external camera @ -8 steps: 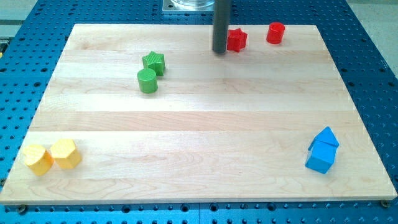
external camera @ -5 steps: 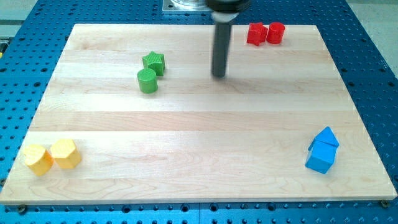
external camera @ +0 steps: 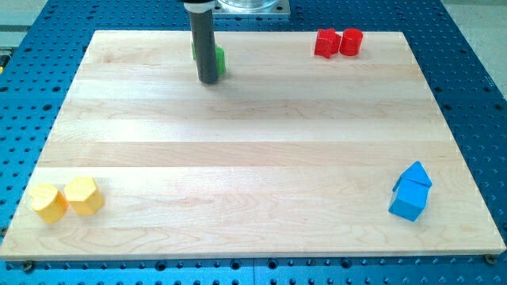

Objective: Push the green blocks to the top center

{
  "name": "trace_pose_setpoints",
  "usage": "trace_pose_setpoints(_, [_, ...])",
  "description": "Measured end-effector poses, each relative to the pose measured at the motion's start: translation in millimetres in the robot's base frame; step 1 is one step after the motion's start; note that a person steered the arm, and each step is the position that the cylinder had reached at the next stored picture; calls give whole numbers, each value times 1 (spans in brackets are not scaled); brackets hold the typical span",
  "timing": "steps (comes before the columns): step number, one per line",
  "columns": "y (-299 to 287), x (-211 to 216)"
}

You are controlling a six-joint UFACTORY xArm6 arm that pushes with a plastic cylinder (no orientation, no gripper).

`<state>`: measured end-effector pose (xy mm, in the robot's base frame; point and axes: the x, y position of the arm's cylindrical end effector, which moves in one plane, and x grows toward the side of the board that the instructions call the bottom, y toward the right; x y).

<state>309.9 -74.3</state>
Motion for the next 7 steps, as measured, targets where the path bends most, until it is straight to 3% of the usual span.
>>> trace_pose_setpoints(1, [-45,6])
trace_pose_setpoints(2, [12,-23])
trace_pose_setpoints(3, [9,-17])
trace_pose_setpoints(4, [-77,-5])
trace_pose_setpoints(5, [-53,-52])
trace_pose_setpoints(7, [-21,-74])
